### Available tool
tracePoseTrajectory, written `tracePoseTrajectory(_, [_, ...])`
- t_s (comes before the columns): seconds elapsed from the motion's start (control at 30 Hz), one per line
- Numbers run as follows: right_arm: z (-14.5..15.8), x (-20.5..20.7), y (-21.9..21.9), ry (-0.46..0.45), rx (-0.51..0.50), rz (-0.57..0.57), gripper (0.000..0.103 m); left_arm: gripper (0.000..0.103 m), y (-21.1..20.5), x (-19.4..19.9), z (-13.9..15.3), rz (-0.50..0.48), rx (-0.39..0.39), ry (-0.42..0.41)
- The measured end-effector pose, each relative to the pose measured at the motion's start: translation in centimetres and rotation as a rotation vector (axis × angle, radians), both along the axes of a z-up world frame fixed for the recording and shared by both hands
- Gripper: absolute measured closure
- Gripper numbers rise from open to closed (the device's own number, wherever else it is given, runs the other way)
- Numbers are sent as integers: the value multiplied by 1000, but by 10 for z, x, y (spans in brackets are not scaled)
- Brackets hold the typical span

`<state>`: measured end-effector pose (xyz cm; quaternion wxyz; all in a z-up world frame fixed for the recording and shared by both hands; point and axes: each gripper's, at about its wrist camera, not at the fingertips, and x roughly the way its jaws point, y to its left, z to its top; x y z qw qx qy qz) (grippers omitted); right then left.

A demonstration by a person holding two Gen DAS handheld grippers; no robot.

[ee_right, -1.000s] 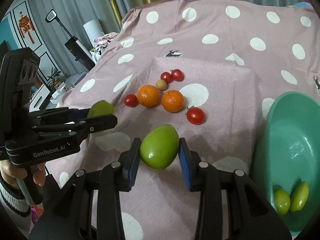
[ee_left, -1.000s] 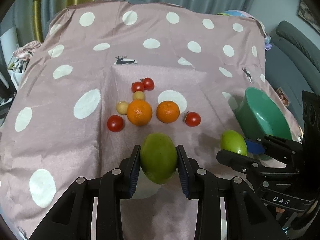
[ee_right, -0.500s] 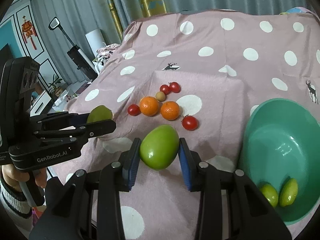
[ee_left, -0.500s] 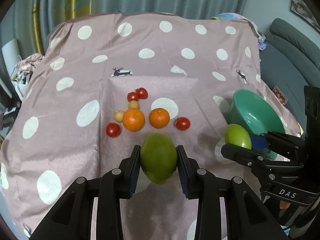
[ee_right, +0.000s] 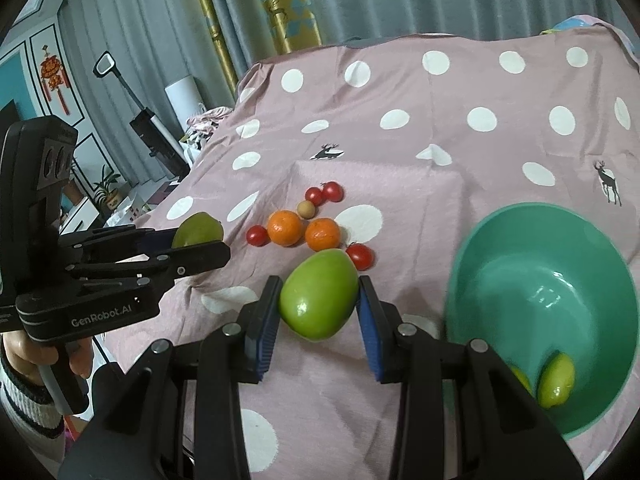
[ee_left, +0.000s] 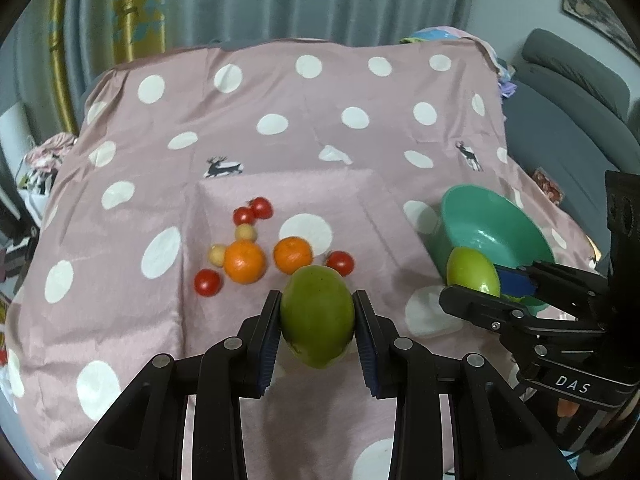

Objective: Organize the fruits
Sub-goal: 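Carry both green fruits into the green bowl and open both grippers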

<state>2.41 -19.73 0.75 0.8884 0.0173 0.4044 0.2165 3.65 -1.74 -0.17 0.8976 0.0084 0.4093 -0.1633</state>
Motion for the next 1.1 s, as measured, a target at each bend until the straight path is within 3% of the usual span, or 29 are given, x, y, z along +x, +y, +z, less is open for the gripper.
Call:
tracePoseTrajectory(0.63, [6, 0, -56, -22, 12, -140, 65, 67, -70, 16, 12, -164, 13, -22])
tracePoseTrajectory(1.1, [-3, -8, -104, -8, 2, -261, 65, 67, -139, 28, -3, -321, 45, 15])
